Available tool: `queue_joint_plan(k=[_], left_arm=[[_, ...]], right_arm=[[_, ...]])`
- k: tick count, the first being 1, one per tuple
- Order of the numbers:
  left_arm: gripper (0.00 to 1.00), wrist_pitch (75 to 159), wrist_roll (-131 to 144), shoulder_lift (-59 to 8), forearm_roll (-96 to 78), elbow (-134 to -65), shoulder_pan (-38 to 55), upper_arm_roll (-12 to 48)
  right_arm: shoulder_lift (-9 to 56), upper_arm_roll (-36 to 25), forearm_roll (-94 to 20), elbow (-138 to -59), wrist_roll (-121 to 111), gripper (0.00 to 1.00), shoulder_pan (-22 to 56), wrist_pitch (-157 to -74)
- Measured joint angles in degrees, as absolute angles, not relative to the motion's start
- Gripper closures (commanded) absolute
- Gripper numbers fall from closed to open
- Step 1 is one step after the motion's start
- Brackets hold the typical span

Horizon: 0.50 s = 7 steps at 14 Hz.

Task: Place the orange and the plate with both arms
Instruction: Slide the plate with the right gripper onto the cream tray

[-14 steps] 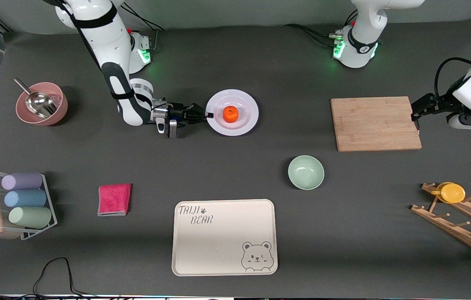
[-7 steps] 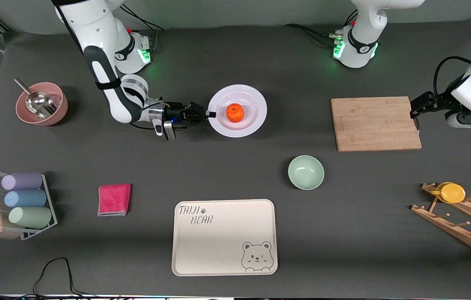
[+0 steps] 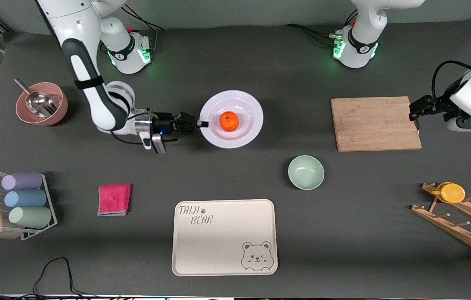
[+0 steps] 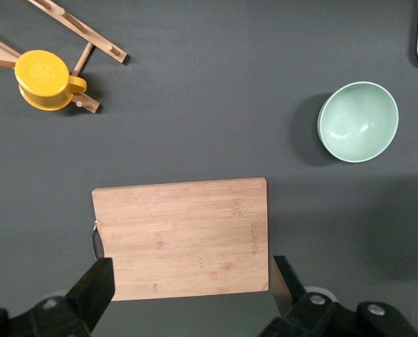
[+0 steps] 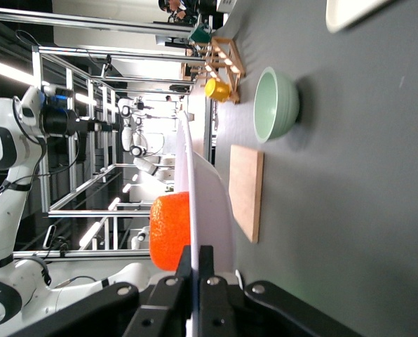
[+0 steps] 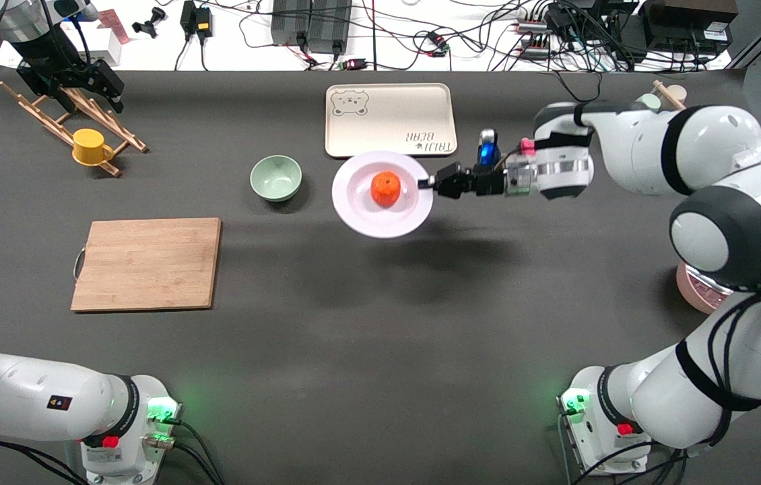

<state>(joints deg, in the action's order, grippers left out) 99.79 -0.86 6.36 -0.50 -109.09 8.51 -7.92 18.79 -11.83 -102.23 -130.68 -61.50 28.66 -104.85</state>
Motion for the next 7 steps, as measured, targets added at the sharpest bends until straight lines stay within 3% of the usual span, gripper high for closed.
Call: queue_joint_plan(k=[7], left_arm=[[0.00, 102.5, -0.2, 3.2, -0.5, -109.1, 8.1, -8.3]], right_arm=[[38.6, -12.0, -98.8, -98.5, -49.4, 1.00, 21.6, -104.9]])
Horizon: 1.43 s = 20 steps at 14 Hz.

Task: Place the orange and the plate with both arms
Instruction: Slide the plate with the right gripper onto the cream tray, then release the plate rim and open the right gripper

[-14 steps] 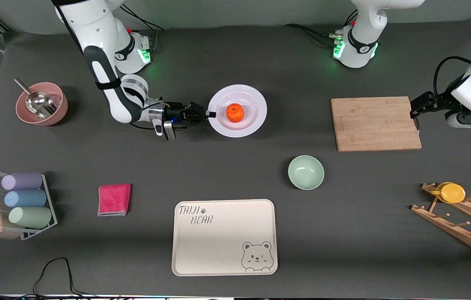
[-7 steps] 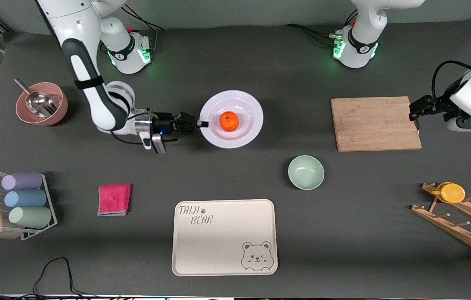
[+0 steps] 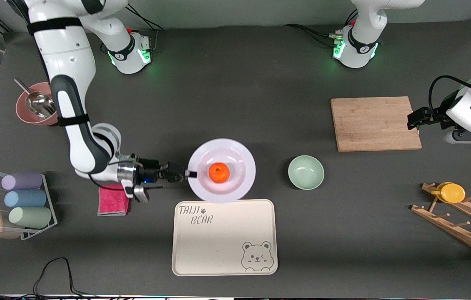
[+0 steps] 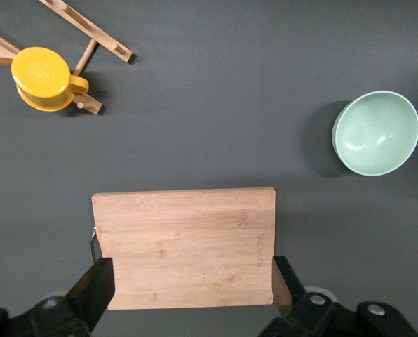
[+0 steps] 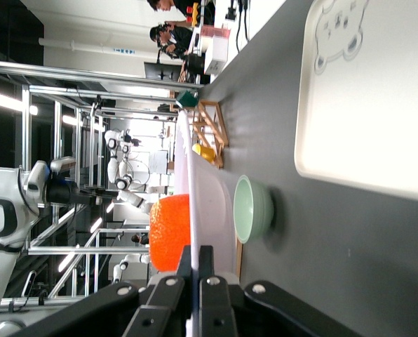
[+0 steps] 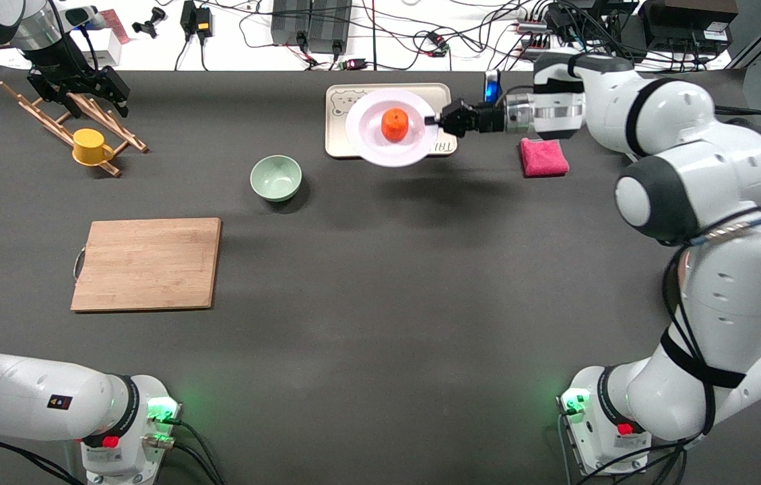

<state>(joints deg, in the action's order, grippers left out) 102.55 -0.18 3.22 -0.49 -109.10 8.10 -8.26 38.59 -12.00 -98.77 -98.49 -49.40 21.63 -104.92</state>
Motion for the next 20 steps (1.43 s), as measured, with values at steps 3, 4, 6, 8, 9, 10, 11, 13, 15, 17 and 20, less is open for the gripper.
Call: queue_joint_plan(k=[3, 4, 6, 8, 9, 10, 11, 13, 15, 17, 20], left_arm=[[0.00, 103.1, -0.2, 3.1, -0.2, -109.0, 7.9, -8.3], [0.00, 103.1, -0.2, 3.1, -0.1, -109.0, 7.8, -8.3], [0.00, 103.1, -0.1, 3.2, -0.1, -108.9, 7.5, -8.4], [0.00, 103.1, -0.1, 3.2, 0.0, -108.8, 6.4, -8.5], [0.00, 103.0, -0.1, 3.2, 0.0, -108.8, 5.8, -8.6], [0.00, 103.0, -0.1, 3.3, 0.0, -108.7, 5.5, -8.6], [0.00, 103.0, -0.1, 3.3, 0.0, -108.7, 5.5, -8.6], [0.00, 103.0, -0.1, 3.3, 0.0, -108.3, 5.5, -8.6], [0.00, 103.0, -0.1, 3.3, 0.0, -108.0, 5.5, -8.6], [0.00, 103.0, -0.1, 3.3, 0.0, -108.0, 5.5, -8.5], [0.00, 103.0, -0.1, 3.3, 0.0, -107.6, 5.5, -8.5]], right_arm=[[47.6, -12.0, -98.8, -82.9, -40.7, 1.00, 21.2, -105.9], [50.3, -12.0, -98.7, -78.2, -38.2, 1.00, 21.1, -107.3], [54.8, -12.1, -98.7, -71.0, -35.4, 1.00, 20.8, -110.5], [57.9, -12.0, -98.7, -67.7, -35.0, 1.00, 20.5, -112.3], [59.3, -12.0, -98.7, -67.1, -35.0, 1.00, 20.5, -112.9], [60.6, -12.0, -98.7, -66.5, -35.3, 1.00, 20.5, -113.7], [62.0, -12.0, -98.8, -66.2, -36.2, 1.00, 20.5, -114.5], [64.4, -11.9, -99.9, -65.7, -38.4, 1.00, 20.5, -114.9], [66.3, -11.9, -101.2, -65.3, -40.8, 1.00, 20.4, -114.9], [67.3, -11.9, -101.6, -65.1, -42.2, 1.00, 20.4, -114.9], [68.1, -11.9, -101.7, -65.1, -44.6, 1.00, 20.3, -114.9]])
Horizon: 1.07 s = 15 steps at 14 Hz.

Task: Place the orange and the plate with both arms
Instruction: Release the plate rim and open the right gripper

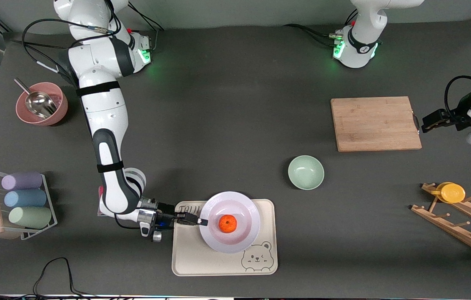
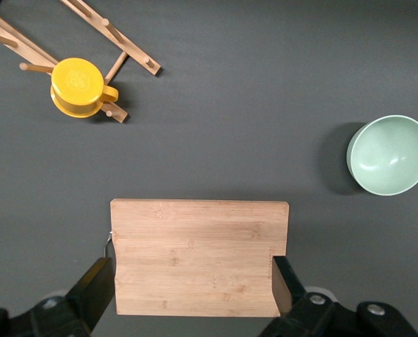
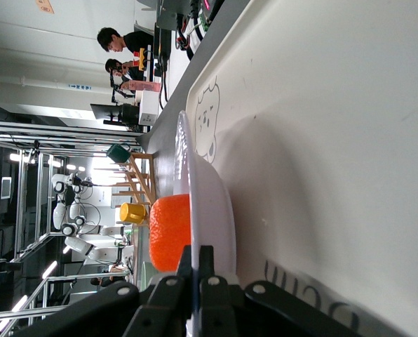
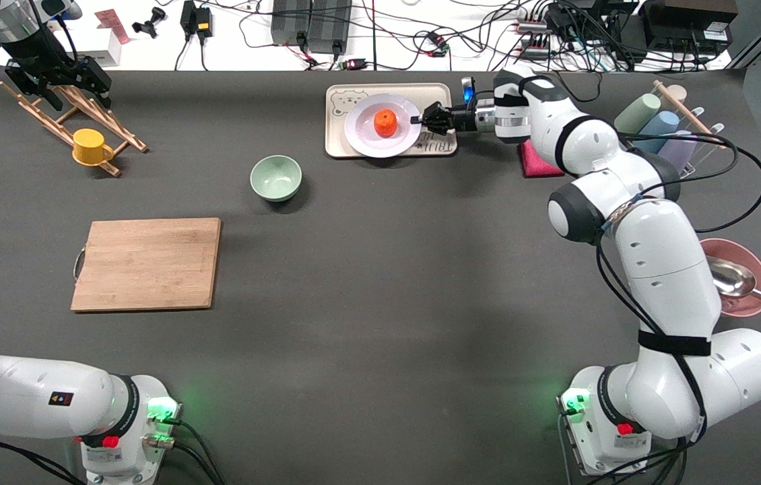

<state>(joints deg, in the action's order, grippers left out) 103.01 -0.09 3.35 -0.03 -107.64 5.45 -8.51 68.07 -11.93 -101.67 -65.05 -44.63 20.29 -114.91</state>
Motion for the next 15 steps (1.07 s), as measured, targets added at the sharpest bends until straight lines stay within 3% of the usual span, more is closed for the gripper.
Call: queue_joint_plan(k=[3, 7, 12, 13, 15], left_arm=[[0.00, 103.0, -0.1, 3.3, 0.0, -107.5, 5.4, -8.6], [0.00, 103.0, -0.1, 3.3, -0.2, -107.0, 5.4, -8.9], [0.00, 103.0, -0.1, 3.4, -1.3, -105.7, 5.3, -9.4], [0.00, 103.0, -0.1, 3.4, -1.3, -105.4, 5.0, -9.6], [0.00, 102.8, -0.1, 3.4, -1.6, -105.1, 3.9, -9.7]], right_arm=[[68.2, -11.9, -101.8, -65.0, -45.9, 1.00, 20.2, -114.9], [68.3, -11.9, -101.9, -65.0, -46.2, 0.53, 20.2, -114.9], [68.3, -11.9, -102.0, -65.0, -46.3, 0.43, 20.2, -114.9], [68.3, -11.9, -102.0, -65.0, -46.3, 0.34, 20.2, -114.9], [68.3, -11.9, -100.9, -64.8, -46.3, 0.31, 20.2, -114.9]])
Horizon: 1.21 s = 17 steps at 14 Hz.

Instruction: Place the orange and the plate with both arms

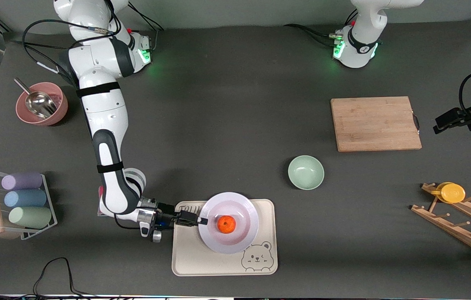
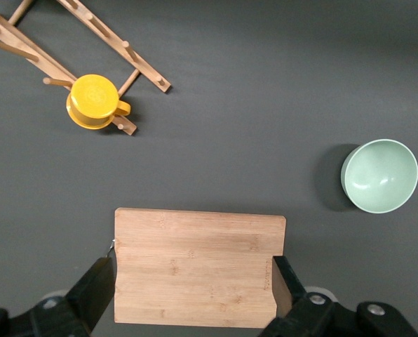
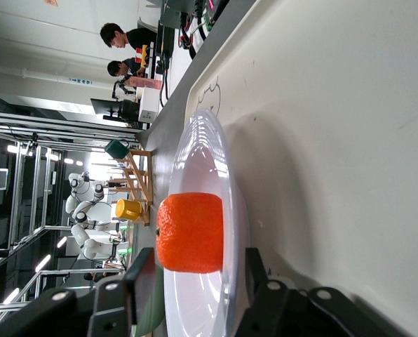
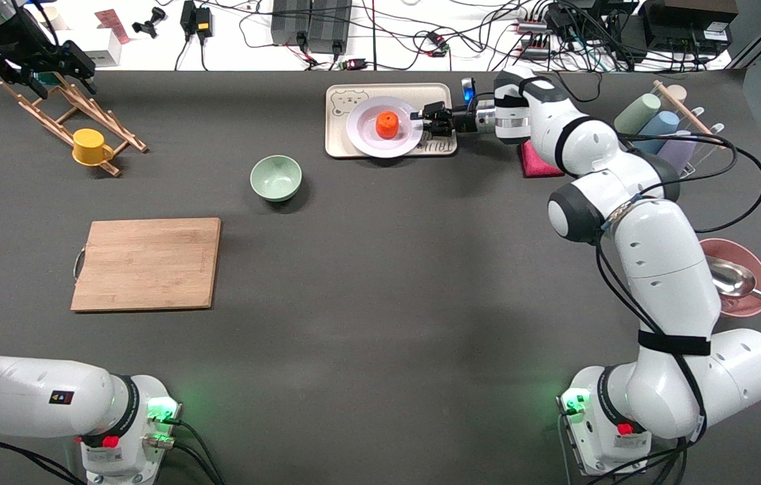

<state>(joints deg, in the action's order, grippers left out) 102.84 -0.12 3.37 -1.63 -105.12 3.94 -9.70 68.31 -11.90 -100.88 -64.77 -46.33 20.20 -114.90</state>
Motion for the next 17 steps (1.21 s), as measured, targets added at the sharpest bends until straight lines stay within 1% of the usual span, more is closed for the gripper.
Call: queue_joint_plan(k=[2, 5, 7, 11, 14, 17], left_arm=[[0.00, 102.0, -0.1, 3.4, -2.1, -105.1, 3.6, -9.8], [0.00, 101.7, -0.1, 3.4, -2.4, -105.0, 3.6, -9.7], [0.00, 101.6, -0.1, 3.4, -2.5, -104.9, 3.6, -9.7], [0.00, 99.6, -0.1, 3.4, -2.7, -103.9, 3.6, -9.7], [0.00, 97.4, -0.1, 3.5, -2.7, -103.0, 3.6, -9.7], [0.00, 97.1, -0.1, 3.5, -2.8, -102.9, 3.6, -9.6]], right_arm=[[68.3, -12.0, -98.3, -64.1, -46.3, 0.31, 20.2, -114.8], [68.1, -13.7, -95.6, -63.4, -45.6, 0.25, 20.1, -114.8], [67.5, -14.5, -92.2, -63.2, -45.0, 0.00, 19.8, -114.8], [65.4, -15.0, -86.1, -62.9, -44.5, 0.00, 18.5, -114.7], [62.9, -15.6, -75.8, -62.8, -38.1, 0.00, 16.3, -112.8], [58.1, -17.1, -63.5, -62.6, -32.2, 0.00, 14.8, -108.2]])
